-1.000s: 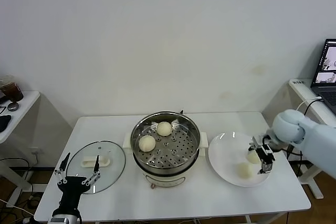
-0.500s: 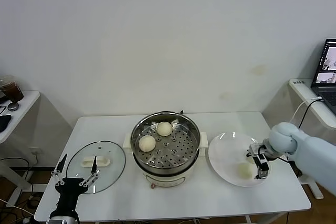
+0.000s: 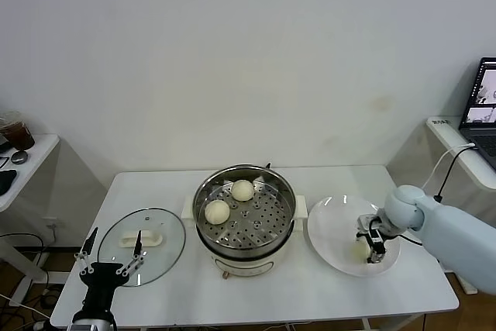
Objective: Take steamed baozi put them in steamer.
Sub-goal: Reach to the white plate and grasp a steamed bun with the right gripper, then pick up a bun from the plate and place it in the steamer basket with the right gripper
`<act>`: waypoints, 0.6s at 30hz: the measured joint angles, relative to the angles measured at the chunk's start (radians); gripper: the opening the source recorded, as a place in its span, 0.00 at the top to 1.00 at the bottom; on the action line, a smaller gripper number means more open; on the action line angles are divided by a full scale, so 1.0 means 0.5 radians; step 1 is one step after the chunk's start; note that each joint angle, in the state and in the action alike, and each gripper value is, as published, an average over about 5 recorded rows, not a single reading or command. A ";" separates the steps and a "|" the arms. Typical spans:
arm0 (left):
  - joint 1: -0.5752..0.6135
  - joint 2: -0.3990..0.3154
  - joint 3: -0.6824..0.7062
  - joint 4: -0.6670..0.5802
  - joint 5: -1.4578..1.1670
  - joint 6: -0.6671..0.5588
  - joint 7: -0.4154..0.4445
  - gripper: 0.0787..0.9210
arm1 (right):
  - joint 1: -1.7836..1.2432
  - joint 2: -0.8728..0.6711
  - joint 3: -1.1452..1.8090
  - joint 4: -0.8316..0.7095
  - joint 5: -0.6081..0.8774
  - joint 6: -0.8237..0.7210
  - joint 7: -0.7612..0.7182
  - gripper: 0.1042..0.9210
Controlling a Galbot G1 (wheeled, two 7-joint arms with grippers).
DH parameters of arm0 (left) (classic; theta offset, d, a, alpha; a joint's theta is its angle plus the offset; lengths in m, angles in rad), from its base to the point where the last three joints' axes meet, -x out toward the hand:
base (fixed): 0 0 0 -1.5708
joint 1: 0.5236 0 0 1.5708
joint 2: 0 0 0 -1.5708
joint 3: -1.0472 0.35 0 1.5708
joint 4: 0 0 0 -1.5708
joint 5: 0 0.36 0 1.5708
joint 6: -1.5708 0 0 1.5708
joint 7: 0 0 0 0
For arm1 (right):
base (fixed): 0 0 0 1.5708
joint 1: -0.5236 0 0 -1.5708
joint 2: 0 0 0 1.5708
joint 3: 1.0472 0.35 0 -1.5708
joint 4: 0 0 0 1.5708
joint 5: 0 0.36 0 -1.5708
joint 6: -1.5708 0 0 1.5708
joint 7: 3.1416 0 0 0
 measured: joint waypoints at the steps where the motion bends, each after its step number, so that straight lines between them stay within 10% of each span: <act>1: -0.001 0.000 0.000 0.000 0.000 0.000 0.000 0.12 | 0.001 0.000 0.000 0.000 -0.001 -0.001 -0.003 0.46; 18: -0.022 0.019 0.001 -0.031 -0.023 0.008 0.003 0.12 | 0.407 -0.011 -0.050 -0.041 0.178 0.098 -0.198 0.57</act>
